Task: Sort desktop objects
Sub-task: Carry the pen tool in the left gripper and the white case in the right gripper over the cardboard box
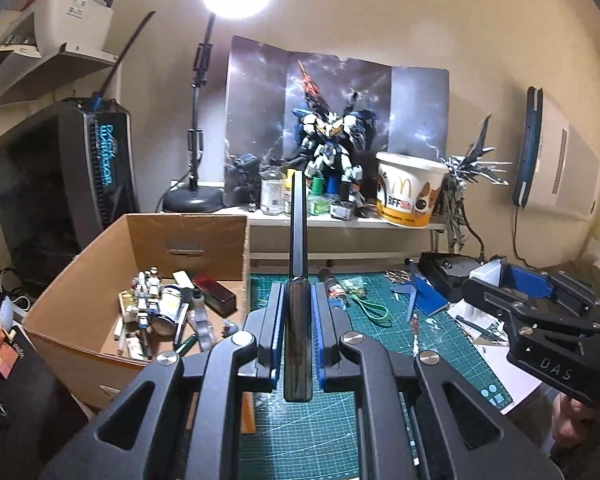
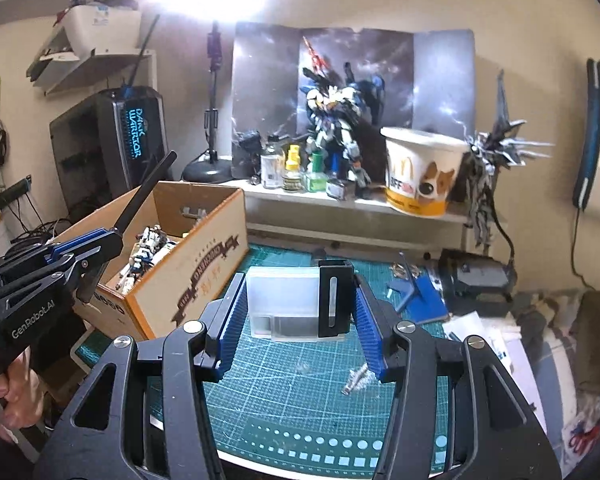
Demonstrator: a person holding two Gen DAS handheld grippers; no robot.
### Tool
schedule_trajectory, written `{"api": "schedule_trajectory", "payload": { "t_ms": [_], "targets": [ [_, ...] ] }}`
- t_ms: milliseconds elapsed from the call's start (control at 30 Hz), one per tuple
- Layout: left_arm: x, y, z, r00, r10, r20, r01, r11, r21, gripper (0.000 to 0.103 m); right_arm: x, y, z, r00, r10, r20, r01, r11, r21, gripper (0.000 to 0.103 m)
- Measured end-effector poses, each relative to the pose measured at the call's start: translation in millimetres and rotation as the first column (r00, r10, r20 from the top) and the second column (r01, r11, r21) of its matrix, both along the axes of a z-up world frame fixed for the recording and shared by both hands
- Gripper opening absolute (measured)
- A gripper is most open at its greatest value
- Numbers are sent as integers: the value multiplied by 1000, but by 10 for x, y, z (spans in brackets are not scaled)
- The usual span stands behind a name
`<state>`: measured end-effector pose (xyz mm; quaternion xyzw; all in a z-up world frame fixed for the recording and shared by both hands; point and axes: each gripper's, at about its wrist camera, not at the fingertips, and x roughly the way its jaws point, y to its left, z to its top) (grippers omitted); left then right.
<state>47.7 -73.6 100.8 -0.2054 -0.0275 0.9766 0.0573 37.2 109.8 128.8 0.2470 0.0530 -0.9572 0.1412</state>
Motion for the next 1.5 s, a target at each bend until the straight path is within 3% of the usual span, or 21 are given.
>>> {"api": "schedule_trajectory", "payload": {
  "t_ms": [767,1500],
  "targets": [
    [212,-528,25,986,164,12,-164,986,-12,12,-81,-667,4,990,142,4,-142,990,15,48],
    [450,-968,-27,952,305,36,-304,952,-14,12,-26,-1308,-91,951,309,20,-309,950,32,48]
  ]
}}
